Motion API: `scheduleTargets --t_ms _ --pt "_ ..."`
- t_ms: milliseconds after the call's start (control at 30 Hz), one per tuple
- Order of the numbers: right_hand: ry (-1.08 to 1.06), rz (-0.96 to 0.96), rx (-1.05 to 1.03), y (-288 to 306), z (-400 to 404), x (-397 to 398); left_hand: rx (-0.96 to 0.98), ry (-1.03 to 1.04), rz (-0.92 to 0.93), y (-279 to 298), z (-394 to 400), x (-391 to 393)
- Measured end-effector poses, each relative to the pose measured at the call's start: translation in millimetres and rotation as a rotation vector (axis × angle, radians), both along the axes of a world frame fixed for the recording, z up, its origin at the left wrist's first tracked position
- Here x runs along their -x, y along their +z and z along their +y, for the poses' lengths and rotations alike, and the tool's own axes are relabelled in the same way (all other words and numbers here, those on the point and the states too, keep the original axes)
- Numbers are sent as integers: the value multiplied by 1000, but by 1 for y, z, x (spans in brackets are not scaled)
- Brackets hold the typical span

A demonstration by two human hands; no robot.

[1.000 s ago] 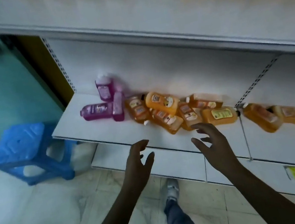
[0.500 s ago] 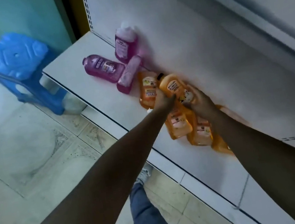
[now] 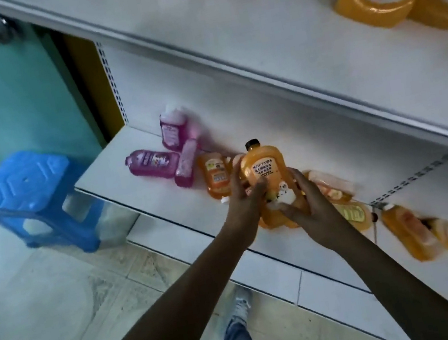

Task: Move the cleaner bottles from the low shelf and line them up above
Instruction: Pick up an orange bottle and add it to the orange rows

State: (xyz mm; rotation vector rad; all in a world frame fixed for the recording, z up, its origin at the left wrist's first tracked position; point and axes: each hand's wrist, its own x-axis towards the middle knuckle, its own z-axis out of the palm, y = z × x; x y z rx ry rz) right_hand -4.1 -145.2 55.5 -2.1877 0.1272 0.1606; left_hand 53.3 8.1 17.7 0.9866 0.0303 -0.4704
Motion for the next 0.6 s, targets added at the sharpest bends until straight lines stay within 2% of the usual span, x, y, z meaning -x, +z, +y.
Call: scheduleTargets --t_ms 200,267,333,433,533,600 --pt "-19 -172 -117 89 50 84 -152 7 -425 84 58 70" --pt "14 -238 -61 117 65 103 -175 -9 -582 108 72 85" --pt "21 -387 42 147 78 122 -188 -56 -743 137 81 98" --pt "-34 -557 176 184 83 140 -189 -107 -951 171 83 110" --pt "-82 -672 279 215 74 146 -212 -150 -1047 204 71 113" --pt "-126 -714 269 235 61 147 -179 -215 -1103 230 58 108"
